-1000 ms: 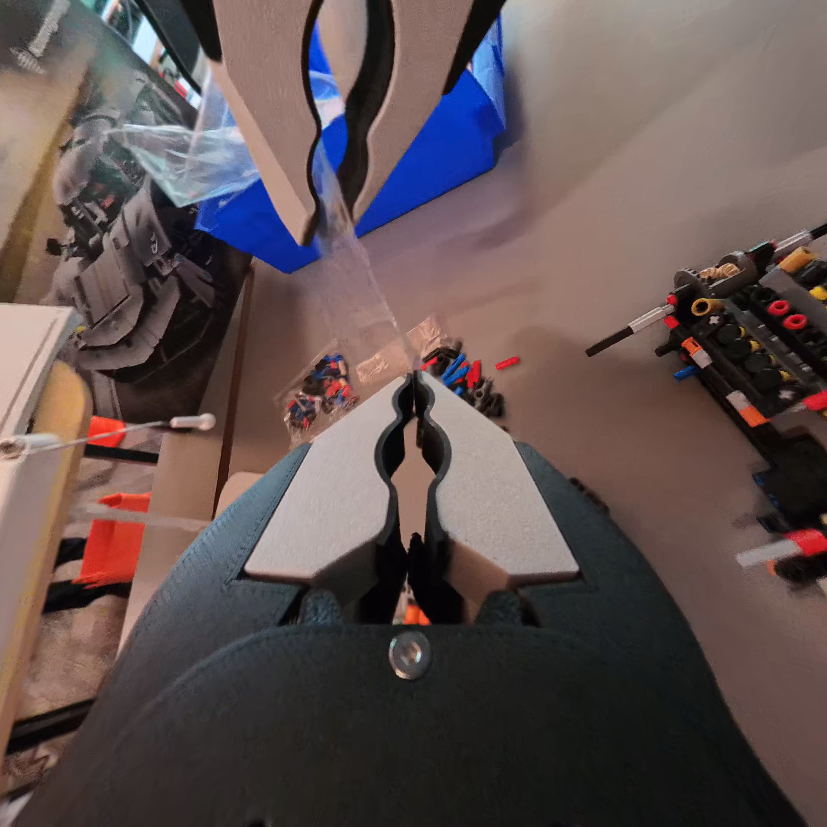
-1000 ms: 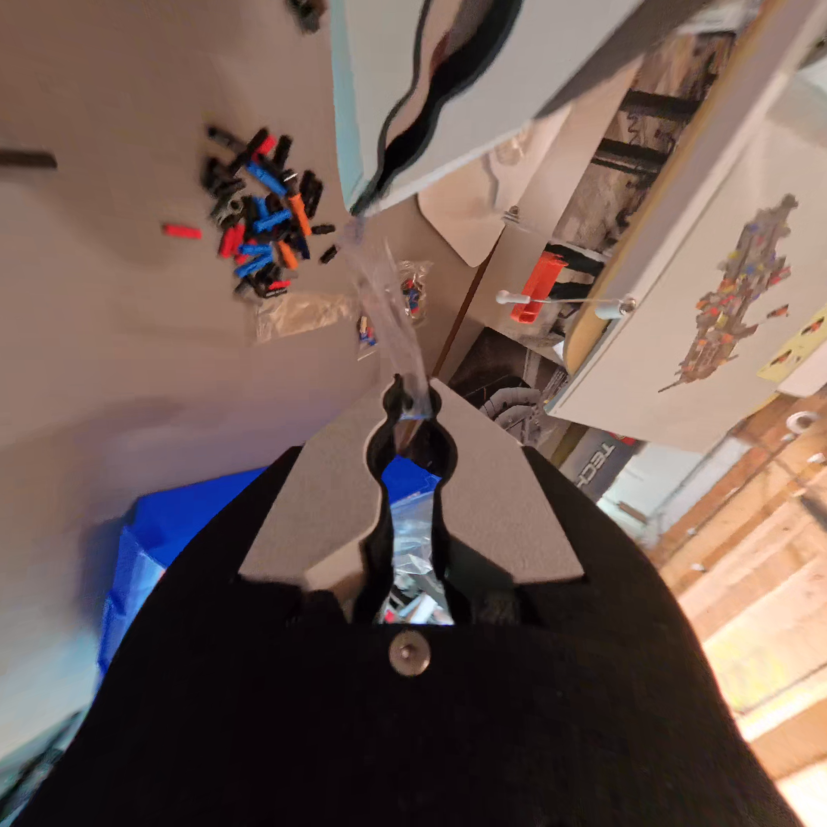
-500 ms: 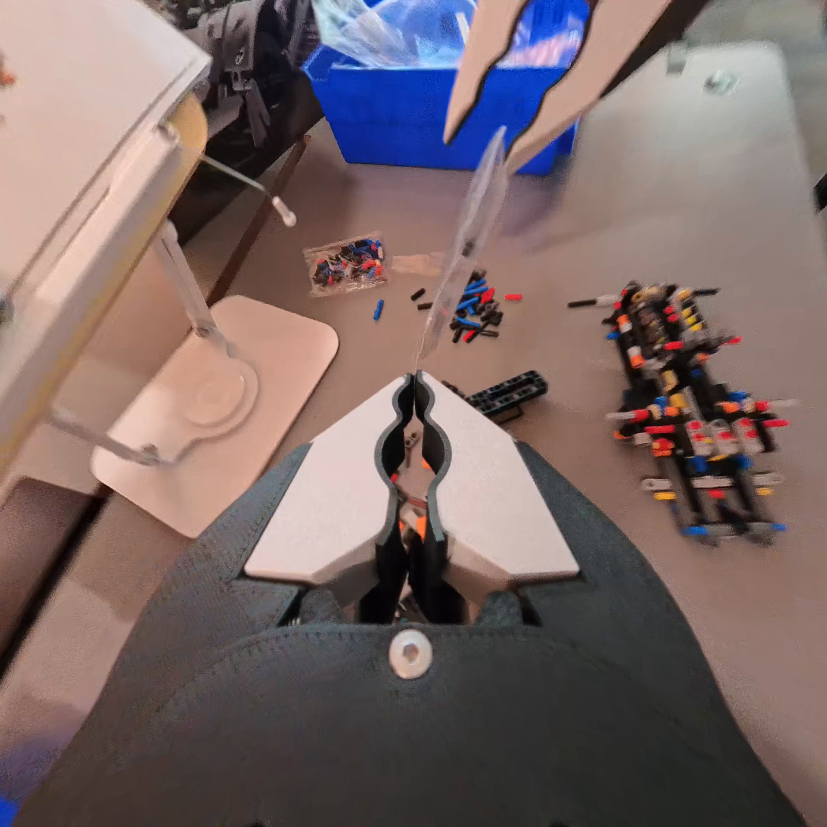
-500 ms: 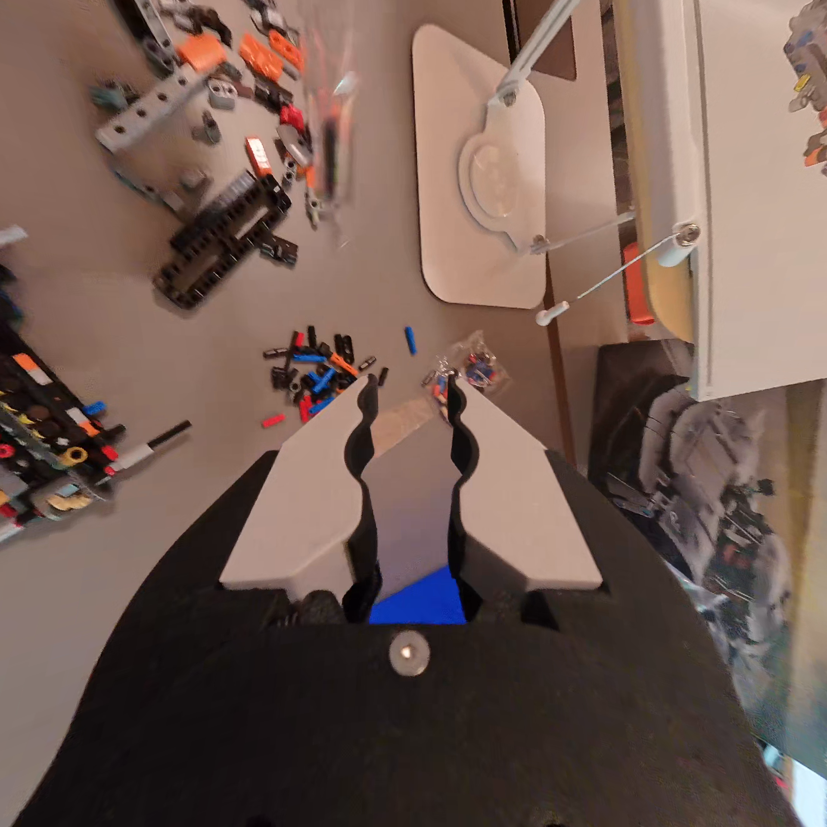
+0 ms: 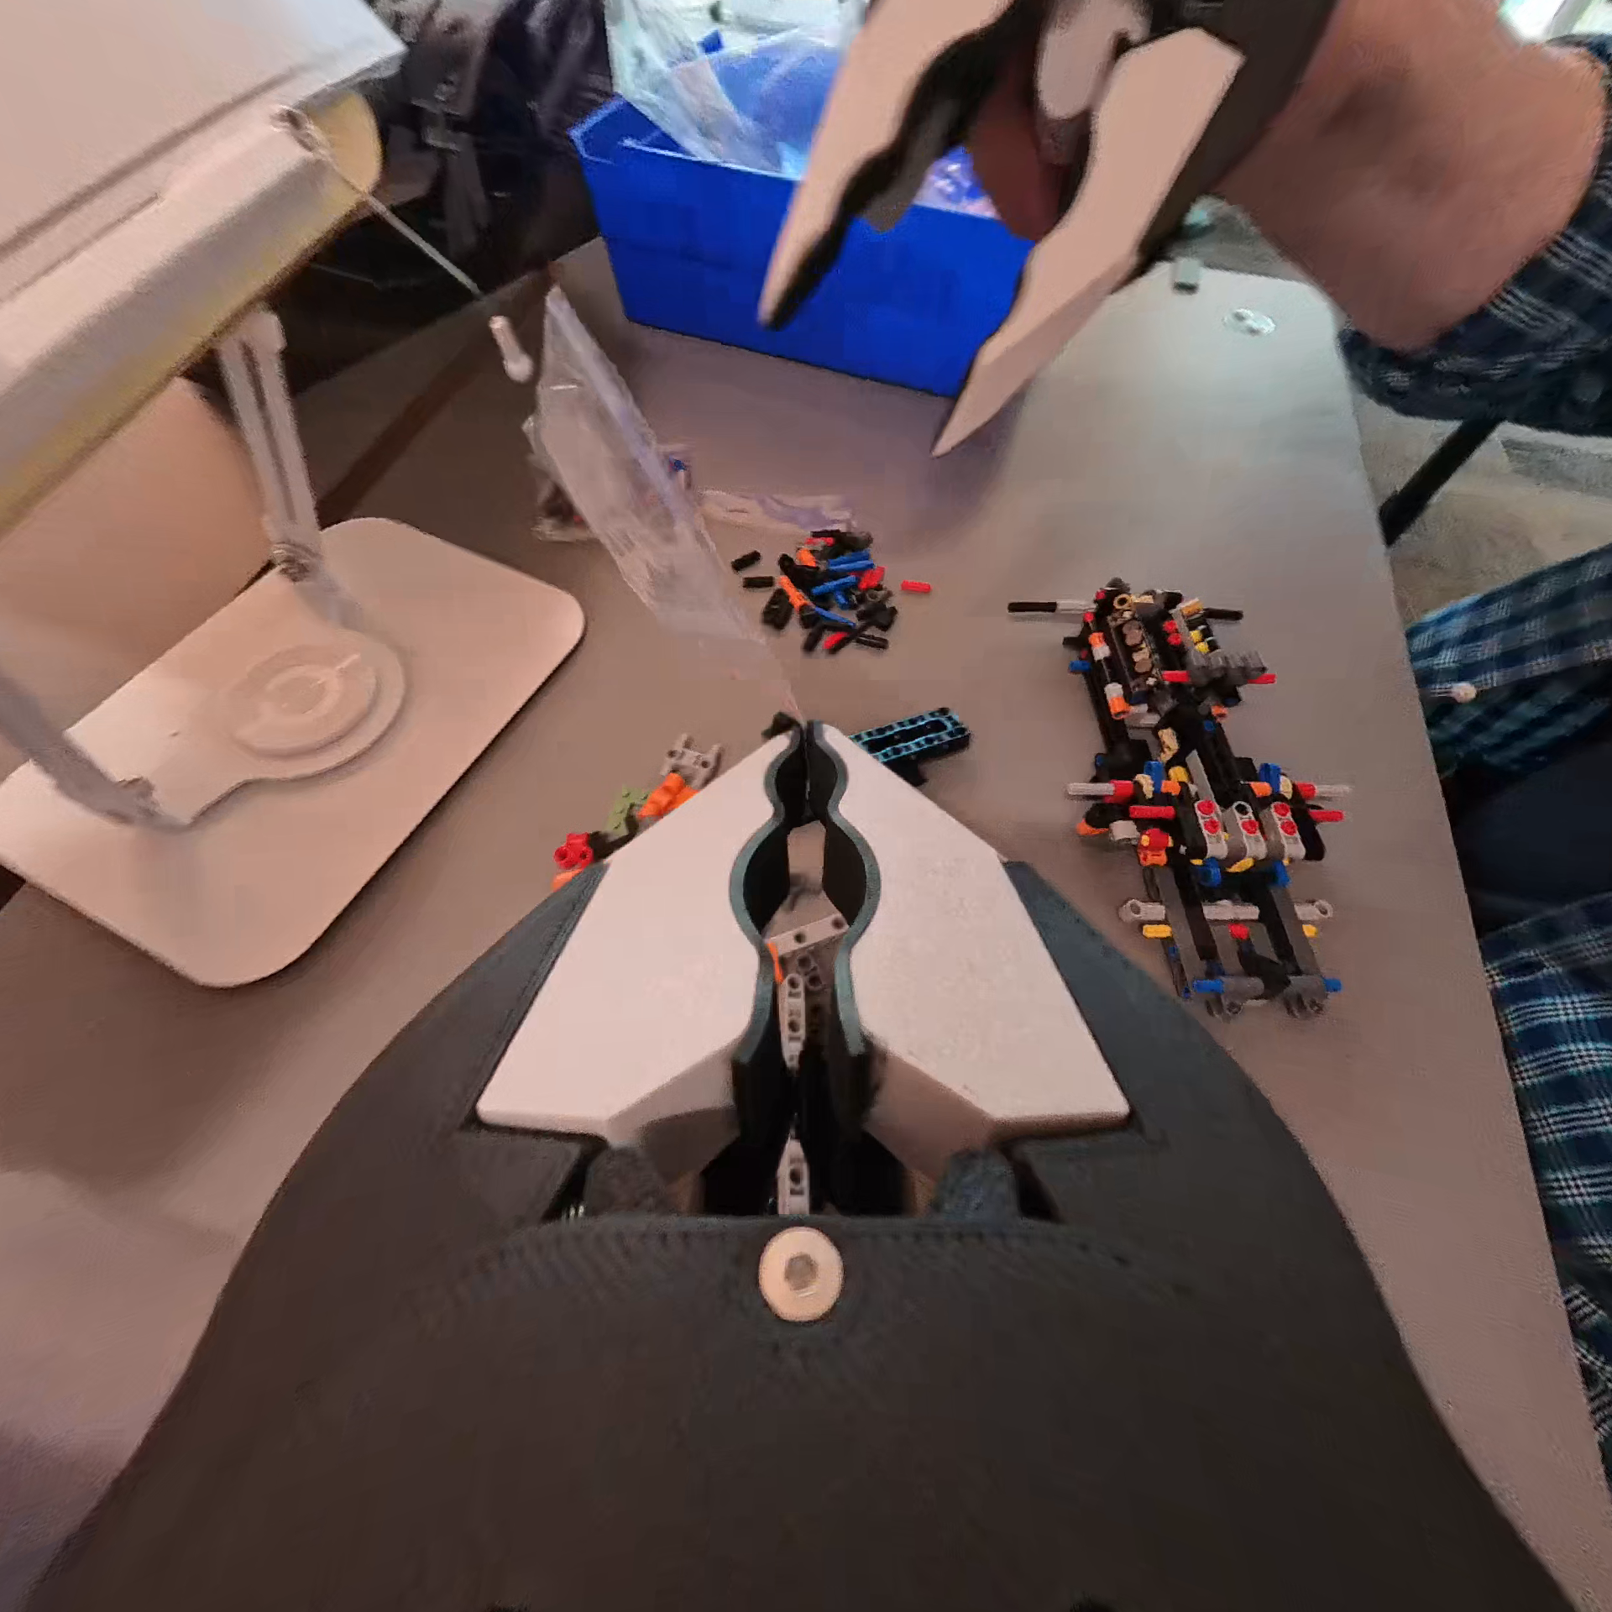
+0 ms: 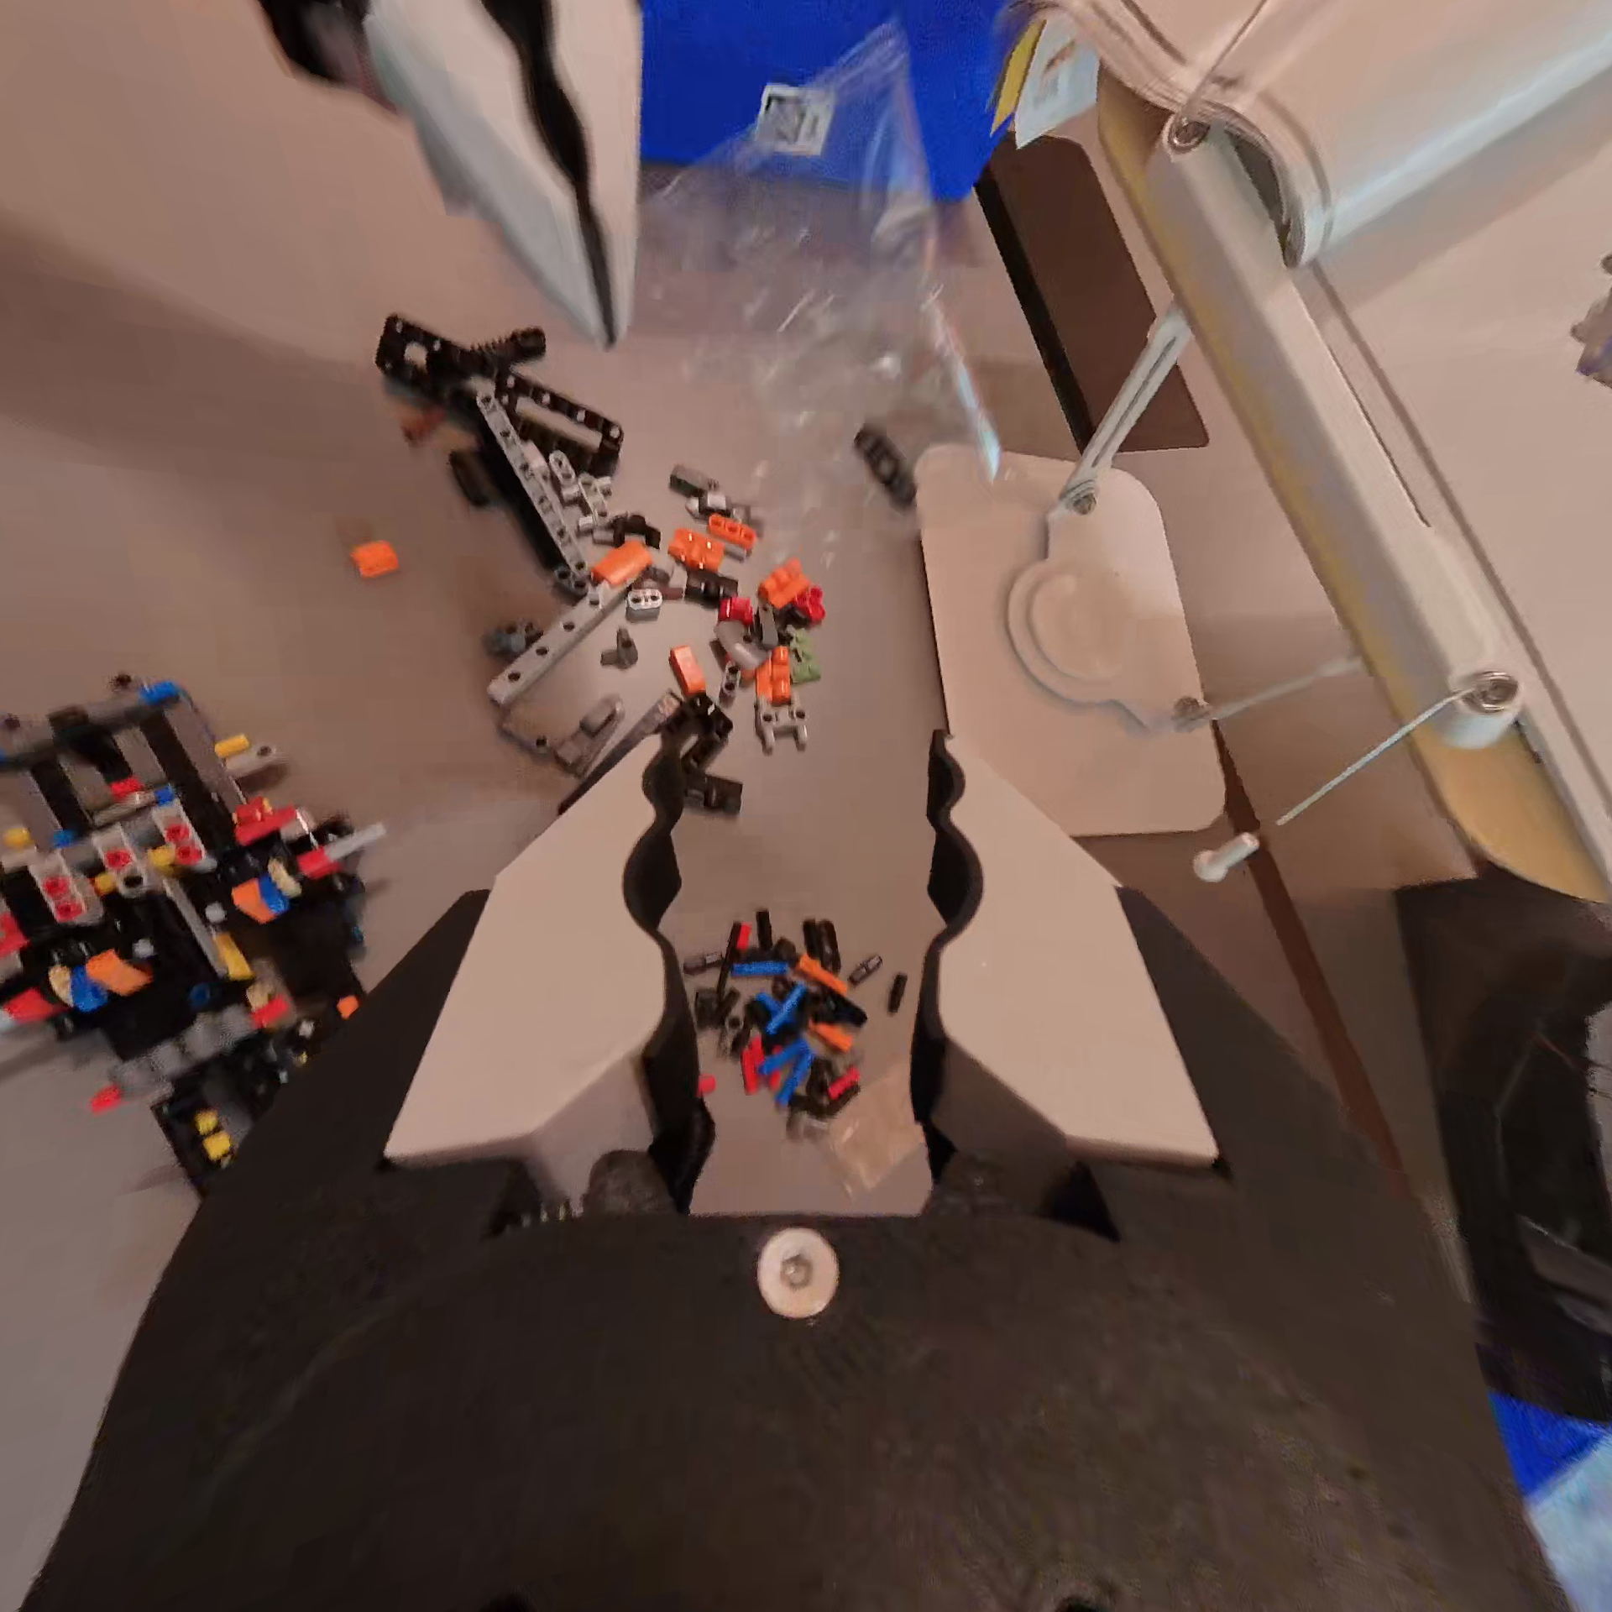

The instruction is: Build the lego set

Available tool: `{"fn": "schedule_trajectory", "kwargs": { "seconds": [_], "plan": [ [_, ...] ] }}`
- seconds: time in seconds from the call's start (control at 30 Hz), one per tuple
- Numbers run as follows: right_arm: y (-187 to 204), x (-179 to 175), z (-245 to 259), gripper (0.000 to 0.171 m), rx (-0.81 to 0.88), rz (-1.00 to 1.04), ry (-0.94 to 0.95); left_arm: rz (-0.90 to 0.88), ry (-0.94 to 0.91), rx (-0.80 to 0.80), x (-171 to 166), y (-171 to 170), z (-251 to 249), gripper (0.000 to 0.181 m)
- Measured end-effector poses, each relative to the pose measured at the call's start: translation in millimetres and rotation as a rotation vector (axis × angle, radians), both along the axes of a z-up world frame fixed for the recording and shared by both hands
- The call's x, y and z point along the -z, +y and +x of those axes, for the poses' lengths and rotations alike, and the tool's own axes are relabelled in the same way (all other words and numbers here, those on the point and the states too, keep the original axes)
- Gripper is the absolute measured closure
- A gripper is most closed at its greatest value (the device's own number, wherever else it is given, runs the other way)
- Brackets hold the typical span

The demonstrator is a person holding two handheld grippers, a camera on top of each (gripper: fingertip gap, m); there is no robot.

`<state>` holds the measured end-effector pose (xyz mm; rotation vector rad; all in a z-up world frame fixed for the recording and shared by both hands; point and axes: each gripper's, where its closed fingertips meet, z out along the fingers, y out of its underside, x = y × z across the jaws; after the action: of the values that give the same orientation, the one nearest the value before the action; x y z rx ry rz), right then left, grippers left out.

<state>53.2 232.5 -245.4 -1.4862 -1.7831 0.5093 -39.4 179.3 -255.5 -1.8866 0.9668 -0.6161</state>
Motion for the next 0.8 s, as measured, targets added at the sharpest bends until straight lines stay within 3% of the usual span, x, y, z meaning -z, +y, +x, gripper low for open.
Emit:
{"fn": "schedule_trajectory", "kwargs": {
  "seconds": [0.03,0.17,0.23,0.3,0.33,0.43,0.5,0.57,0.67,0.7,0.8],
  "plan": [
    [3,2,-6,0.113,0.006,-0.045,0.012,0.006,-0.018,0.028,0,-2,7,0.181],
    [7,15,-21,0.104,0.004,-0.342,0.082,0.024,-0.081,0.112,0,-8,26,0.181],
    [7,15,-25,0.112,-0.016,-0.49,0.157,0.026,-0.126,0.163,-2,-13,34,0.181],
    [-5,4,-28,0.138,-0.106,-0.618,0.243,0.023,-0.138,0.177,1,-10,36,0.181],
    [-11,-2,-28,0.169,-0.158,-0.653,0.284,0.019,-0.142,0.181,3,-8,38,0.181],
    [-10,0,-22,0.171,-0.172,-0.629,0.281,0.012,-0.116,0.162,13,4,37,0.181],
    [-4,3,-16,0.171,-0.147,-0.615,0.267,0.044,-0.096,0.065,14,24,31,0.176],
    [2,4,-11,0.171,-0.116,-0.563,0.26,0.06,-0.118,0.061,8,30,36,0.142],
    [1,9,-5,0.171,-0.104,-0.487,0.206,0.117,-0.127,0.059,-3,40,50,0.13],
    [-2,8,-4,0.171,-0.112,-0.472,0.2,0.122,-0.12,0.066,-4,42,56,0.132],
    [-2,6,0,0.171,-0.111,-0.438,0.187,0.163,-0.074,0.055,-5,56,73,0.166]
  ]
}}
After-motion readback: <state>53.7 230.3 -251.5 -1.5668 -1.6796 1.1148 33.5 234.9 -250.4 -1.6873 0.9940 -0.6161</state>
